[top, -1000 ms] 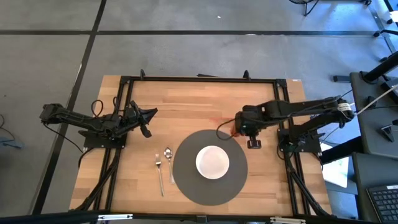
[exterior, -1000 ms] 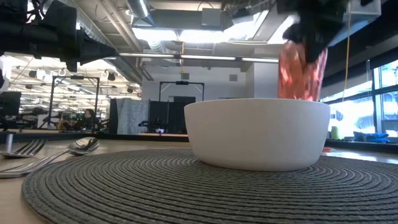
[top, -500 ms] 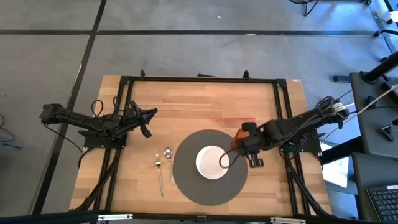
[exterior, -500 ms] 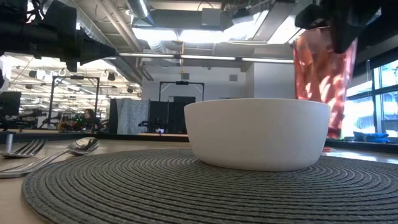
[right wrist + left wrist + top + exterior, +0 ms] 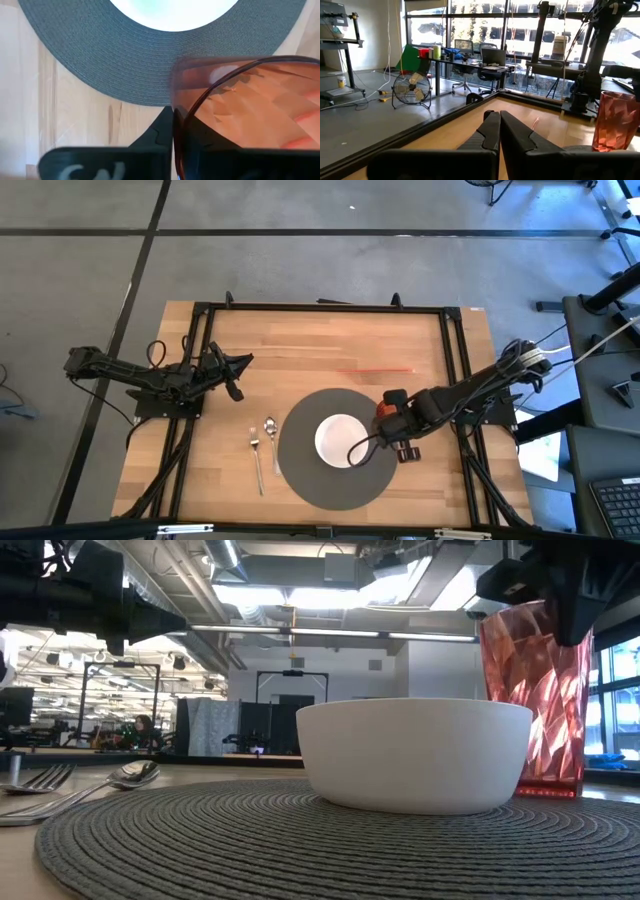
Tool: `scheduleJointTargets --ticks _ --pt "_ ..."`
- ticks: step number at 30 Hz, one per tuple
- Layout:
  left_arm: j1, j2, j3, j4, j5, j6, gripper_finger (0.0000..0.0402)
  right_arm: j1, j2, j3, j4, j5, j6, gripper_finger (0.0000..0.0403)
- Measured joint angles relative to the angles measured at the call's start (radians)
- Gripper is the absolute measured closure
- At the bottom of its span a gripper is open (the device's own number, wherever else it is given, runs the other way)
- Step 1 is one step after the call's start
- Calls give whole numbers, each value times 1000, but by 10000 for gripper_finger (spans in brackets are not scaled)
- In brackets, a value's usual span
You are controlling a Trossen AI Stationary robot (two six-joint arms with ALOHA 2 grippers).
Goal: Pick & Place Utensil
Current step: Put the orange glass on the gray mat to the right of the white bowl, then put the orange straw into the orange glass to the right of the white bowl
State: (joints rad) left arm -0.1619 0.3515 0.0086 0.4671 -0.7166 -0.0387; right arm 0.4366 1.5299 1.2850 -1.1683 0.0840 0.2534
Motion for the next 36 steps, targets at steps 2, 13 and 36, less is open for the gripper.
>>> scheduleJointTargets --ticks 2,13,36 --pt "0 0 0 0 0 0 398 0 6 0 0 -5 -5 388" --pt "0 0 0 0 0 0 398 0 11 0 10 -16 -21 365" --pt "0 0 0 0 4 -11 398 8 11 113 -81 -5 86 163"
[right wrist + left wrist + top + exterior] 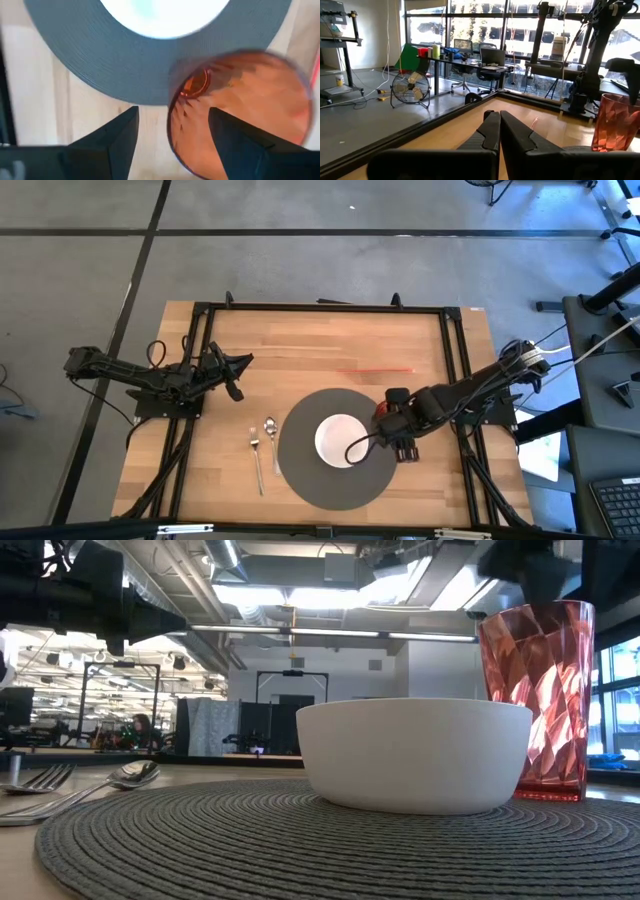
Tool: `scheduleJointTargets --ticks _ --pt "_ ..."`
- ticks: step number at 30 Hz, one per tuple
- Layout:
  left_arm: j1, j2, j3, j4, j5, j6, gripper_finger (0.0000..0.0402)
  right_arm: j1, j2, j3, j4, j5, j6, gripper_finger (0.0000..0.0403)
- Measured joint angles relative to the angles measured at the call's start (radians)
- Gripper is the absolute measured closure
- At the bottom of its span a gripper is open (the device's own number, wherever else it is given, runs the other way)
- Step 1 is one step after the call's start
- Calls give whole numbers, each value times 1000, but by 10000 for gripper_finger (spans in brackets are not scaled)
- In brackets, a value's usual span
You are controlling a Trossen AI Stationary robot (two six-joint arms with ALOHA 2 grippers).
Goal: Pick & Place Utensil
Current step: Put the orange straw into the orange glass to the right of the white bowl
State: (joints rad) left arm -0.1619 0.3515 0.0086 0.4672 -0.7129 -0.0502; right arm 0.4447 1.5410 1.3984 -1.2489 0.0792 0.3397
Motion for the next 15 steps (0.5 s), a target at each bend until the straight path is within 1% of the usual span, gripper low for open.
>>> scheduleJointTargets --ticks 4,7,9,11,13,15 --pt "0 0 0 0 0 0 398 23 -3 76 -14 14 -42 162" --pt "0 0 0 0 0 0 398 56 -38 120 29 95 -102 162" --pt "0 0 0 0 0 1 398 92 -88 130 125 164 -173 162" --pt "0 0 0 0 0 1 398 124 -161 126 230 206 -253 162" --pt "0 0 0 0 0 2 398 149 -259 89 345 244 -315 162" --pt "0 0 0 0 -1 6 398 158 -374 13 490 270 -359 162"
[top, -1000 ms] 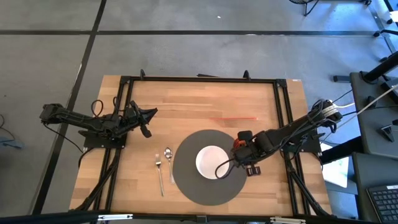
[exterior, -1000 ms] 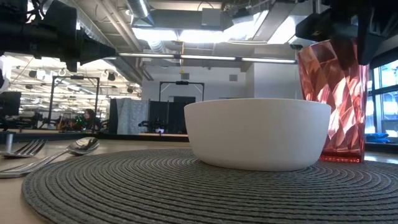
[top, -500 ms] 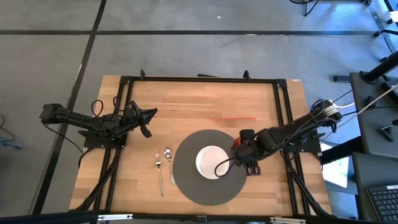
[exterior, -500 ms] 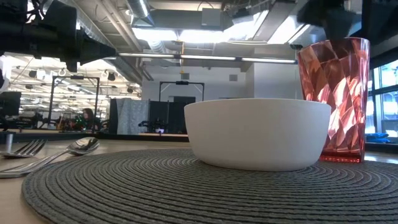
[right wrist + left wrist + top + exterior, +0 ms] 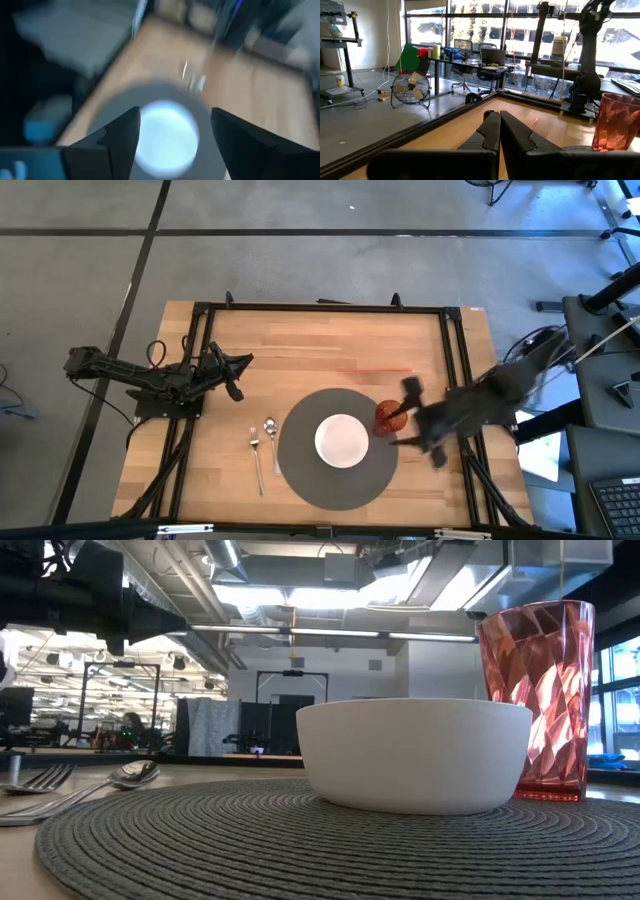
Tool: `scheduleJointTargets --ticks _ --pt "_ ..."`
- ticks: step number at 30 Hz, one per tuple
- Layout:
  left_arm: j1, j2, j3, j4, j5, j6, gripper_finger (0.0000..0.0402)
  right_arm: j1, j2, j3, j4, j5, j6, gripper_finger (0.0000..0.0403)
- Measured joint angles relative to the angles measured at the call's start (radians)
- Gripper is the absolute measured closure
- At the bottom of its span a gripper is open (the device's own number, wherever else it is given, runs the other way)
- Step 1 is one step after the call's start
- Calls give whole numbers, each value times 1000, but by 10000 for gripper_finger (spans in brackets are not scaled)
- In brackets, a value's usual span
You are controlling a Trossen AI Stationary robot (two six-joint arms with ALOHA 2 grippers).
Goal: Pick & Place Utensil
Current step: Put the orange straw into the orange glass to the right of the white bowl
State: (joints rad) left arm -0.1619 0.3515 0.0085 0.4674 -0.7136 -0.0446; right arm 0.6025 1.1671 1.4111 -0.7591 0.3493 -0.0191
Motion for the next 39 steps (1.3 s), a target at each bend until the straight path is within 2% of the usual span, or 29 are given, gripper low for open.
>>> scheduleJointTargets --ticks 3,6,11,15,20,24,32,39 --pt "0 0 0 0 0 4 398 1 -178 -175 223 3 -24 174" --pt "0 0 0 0 -1 5 398 0 -333 -365 373 -1 -21 207" --pt "0 0 0 0 -2 6 398 -18 -518 -594 499 -4 11 302" --pt "0 0 0 0 -3 9 398 -32 -621 -702 590 -16 -78 387" --pt "0 0 0 0 -33 21 398 -125 -687 -792 659 -123 -58 389" --pt "0 0 0 0 -37 9 398 -147 -712 -882 727 -213 -26 398" --pt "0 0 0 -34 10 -46 398 -152 -767 -1076 907 -220 -96 397" --pt "0 1 0 -62 10 -49 398 -195 -862 -1092 881 -253 -65 395"
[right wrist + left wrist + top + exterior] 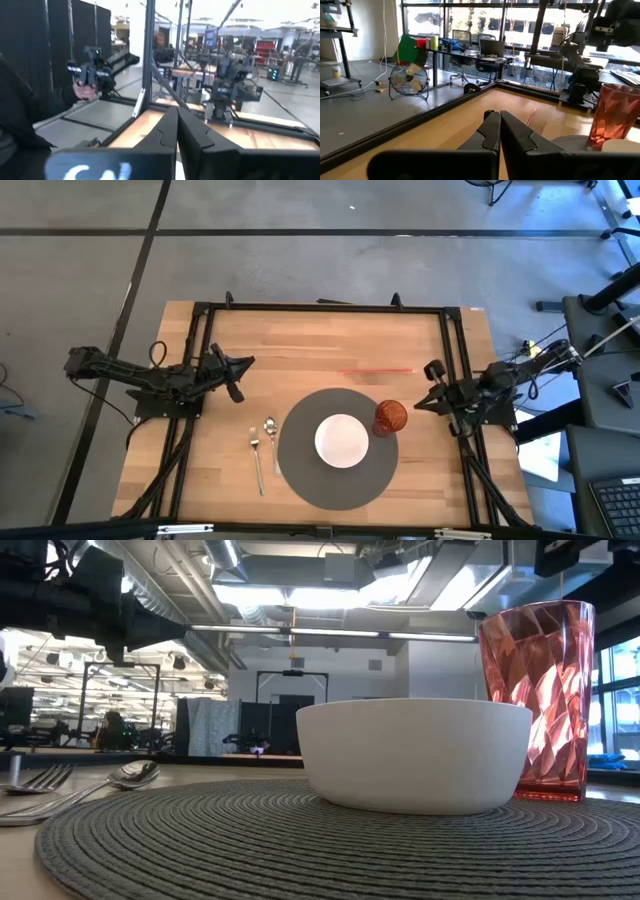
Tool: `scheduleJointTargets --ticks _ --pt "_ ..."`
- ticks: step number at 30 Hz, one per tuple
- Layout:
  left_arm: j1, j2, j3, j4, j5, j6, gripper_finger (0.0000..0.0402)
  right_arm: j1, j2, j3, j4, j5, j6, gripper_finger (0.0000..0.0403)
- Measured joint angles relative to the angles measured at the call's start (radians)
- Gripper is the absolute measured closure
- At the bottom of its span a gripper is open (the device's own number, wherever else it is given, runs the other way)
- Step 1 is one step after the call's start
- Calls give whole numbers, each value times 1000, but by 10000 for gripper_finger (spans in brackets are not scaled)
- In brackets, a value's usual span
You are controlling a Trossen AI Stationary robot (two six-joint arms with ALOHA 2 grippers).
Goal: Pick & Place Utensil
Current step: Put the orange straw into the orange glass to the right of the white bowl
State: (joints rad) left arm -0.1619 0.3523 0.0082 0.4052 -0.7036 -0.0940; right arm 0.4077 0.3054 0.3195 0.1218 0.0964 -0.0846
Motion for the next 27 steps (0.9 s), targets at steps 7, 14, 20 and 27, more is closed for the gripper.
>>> scheduleJointTargets --ticks 7,14,20,27 --pt "0 16 0 -27 -2 -107 398 -21 -153 -26 -127 -11 48 398" --pt "8 50 18 -49 -55 -232 398 -21 -289 -76 -180 -11 50 399" --pt "71 203 164 -46 19 -272 398 -21 -299 -69 -223 -18 13 399" --pt "301 646 530 -214 299 -320 398 -21 -301 -68 -213 -11 -16 396"
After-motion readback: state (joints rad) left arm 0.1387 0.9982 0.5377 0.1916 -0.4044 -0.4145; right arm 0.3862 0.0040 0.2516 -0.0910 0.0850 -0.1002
